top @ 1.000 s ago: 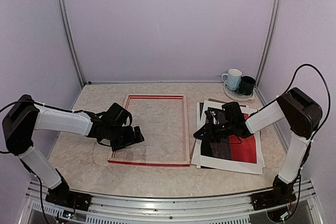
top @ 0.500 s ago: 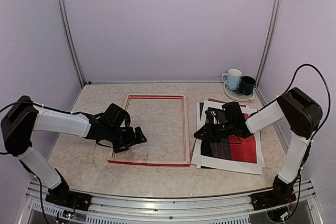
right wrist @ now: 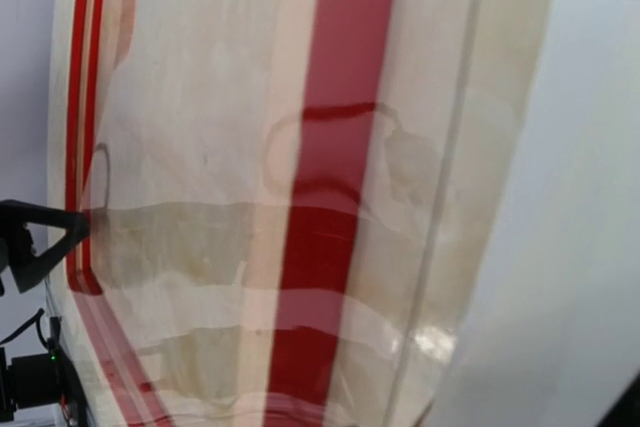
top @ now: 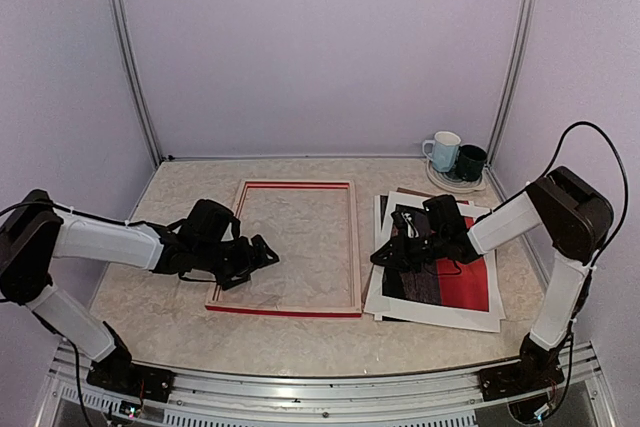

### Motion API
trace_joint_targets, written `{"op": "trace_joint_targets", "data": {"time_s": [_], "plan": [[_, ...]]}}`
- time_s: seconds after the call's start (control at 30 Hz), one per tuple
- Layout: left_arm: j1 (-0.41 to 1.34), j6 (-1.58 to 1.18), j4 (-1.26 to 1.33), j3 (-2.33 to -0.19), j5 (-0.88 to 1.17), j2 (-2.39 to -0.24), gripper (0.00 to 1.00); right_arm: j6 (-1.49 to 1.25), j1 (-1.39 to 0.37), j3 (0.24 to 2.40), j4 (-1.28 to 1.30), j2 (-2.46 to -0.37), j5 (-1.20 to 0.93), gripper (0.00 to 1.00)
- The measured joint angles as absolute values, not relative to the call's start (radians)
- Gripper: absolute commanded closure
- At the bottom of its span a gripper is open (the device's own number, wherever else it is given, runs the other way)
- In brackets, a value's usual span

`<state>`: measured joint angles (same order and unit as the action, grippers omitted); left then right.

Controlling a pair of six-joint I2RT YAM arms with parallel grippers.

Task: Put the photo into the frame
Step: Place the glass panel on the frame body.

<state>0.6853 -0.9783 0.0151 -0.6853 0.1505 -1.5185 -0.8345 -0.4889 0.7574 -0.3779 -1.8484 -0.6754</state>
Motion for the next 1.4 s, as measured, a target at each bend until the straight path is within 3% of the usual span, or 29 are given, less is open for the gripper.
{"op": "trace_joint_targets", "data": {"time_s": [0.6,0.73,1.17,1.4], "plan": [[0.682,-1.042,0.231,-0.582,0.188,-1.404,0.14,-0.830,-0.489,0.757,-0.373,-1.850,-0.674,0.89],[0.682,-1.050,0.262,-0.582,0.206,-1.396,0.19,-0.830,-0.489,0.757,-0.373,-1.850,-0.675,0.89],[0.683,-1.039,0.206,-0.580,0.194,-1.403,0.56,-0.827,-0.489,0.757,-0.386,-1.850,-0.681,0.89],[0.694,-0.998,0.143,-0.585,0.163,-1.426,0.81,-0.827,-0.489,0.757,-0.387,-1.837,-0.688,0.88]]}}
